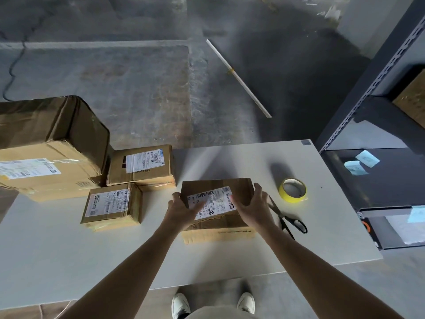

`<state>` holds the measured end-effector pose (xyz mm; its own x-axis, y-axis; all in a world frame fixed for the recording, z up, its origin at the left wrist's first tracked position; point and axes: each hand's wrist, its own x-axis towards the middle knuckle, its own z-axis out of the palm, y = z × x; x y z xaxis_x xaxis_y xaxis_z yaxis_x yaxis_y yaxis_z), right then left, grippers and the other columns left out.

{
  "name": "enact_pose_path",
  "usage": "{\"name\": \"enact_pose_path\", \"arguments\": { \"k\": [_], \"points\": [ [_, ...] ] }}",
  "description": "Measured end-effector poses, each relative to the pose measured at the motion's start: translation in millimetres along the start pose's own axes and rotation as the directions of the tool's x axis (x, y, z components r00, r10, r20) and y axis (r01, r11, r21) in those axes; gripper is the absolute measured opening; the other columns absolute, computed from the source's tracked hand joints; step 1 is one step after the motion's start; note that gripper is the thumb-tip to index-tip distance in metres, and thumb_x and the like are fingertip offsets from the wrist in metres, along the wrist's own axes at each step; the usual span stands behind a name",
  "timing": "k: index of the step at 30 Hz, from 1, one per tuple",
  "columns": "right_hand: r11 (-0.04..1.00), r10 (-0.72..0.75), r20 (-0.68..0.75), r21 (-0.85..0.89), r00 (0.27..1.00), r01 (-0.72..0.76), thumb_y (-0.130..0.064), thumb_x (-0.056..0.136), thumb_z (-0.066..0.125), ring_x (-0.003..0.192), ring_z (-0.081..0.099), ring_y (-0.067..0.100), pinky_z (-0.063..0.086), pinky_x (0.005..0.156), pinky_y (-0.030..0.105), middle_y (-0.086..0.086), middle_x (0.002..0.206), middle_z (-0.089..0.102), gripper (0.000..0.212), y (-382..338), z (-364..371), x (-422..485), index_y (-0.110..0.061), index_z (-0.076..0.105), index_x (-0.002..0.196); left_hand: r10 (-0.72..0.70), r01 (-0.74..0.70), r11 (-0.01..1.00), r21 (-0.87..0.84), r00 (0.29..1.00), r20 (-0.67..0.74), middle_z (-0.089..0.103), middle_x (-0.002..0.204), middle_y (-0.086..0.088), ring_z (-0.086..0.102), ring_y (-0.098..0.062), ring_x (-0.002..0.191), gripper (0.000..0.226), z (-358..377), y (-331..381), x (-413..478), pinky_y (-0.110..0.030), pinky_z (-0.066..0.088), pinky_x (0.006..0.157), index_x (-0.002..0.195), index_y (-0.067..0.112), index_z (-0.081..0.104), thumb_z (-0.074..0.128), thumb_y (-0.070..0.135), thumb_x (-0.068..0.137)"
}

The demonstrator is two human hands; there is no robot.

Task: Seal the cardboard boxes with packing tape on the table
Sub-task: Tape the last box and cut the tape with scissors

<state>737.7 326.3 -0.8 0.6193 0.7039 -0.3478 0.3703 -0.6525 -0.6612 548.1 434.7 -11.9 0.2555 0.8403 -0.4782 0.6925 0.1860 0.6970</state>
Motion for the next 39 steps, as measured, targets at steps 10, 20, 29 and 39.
{"name": "enact_pose_path", "arguments": {
  "k": [10, 20, 29, 39],
  "points": [
    [0.930, 0.011, 0.049, -0.368, 0.999, 0.008, -0.087, 0.068, 0.056, 0.140, 0.033, 0.044, 0.043, 0.105, 0.052, 0.018, 0.159, 0.015, 0.129, -29, 12, 14, -0.022, -0.013, 0.155, -0.046, 0.035, 0.986, 0.165, 0.997, 0.065, 0.022, 0.154, -0.020, 0.044, -0.040, 0.131, 0.140, 9, 23, 9, -0.036, 0.054, 0.094, 0.153, 0.016, -0.005, 0.081, 0.068, 0.055],
    [0.902, 0.135, 0.087, -0.423, 0.987, -0.086, -0.088, 0.060, 0.062, 0.147, 0.017, 0.045, 0.035, 0.111, 0.056, 0.020, 0.163, 0.000, 0.138, -34, 15, 31, -0.020, -0.011, 0.155, -0.024, 0.008, 0.983, 0.182, 0.996, 0.084, 0.054, 0.136, -0.007, 0.056, -0.031, 0.123, 0.120, 2, 28, 17, -0.035, 0.051, 0.095, 0.147, 0.008, 0.011, 0.080, 0.061, 0.065],
    [0.941, -0.017, -0.121, -0.339, 0.992, -0.025, -0.068, 0.089, 0.051, 0.115, 0.057, 0.039, 0.051, 0.090, 0.047, 0.014, 0.124, 0.049, 0.068, -23, 12, 42, -0.020, 0.030, 0.132, -0.004, 0.007, 0.982, 0.187, 1.000, -0.017, 0.063, 0.116, -0.007, 0.068, -0.029, 0.101, 0.057, -2, 22, 25, -0.031, 0.057, 0.073, 0.130, 0.009, 0.034, 0.062, 0.043, 0.093],
    [0.679, -0.296, 0.302, -0.601, 0.906, 0.422, -0.069, 0.097, 0.012, 0.151, -0.018, 0.029, -0.016, 0.119, 0.053, 0.008, 0.165, -0.010, 0.074, -33, 23, 40, -0.028, 0.004, 0.158, 0.025, -0.002, 0.942, 0.335, 0.998, -0.064, 0.066, 0.111, -0.005, 0.068, -0.027, 0.096, 0.041, -6, 23, 25, -0.037, 0.057, 0.078, 0.120, 0.013, 0.041, 0.047, 0.047, 0.099]
  ]
}}
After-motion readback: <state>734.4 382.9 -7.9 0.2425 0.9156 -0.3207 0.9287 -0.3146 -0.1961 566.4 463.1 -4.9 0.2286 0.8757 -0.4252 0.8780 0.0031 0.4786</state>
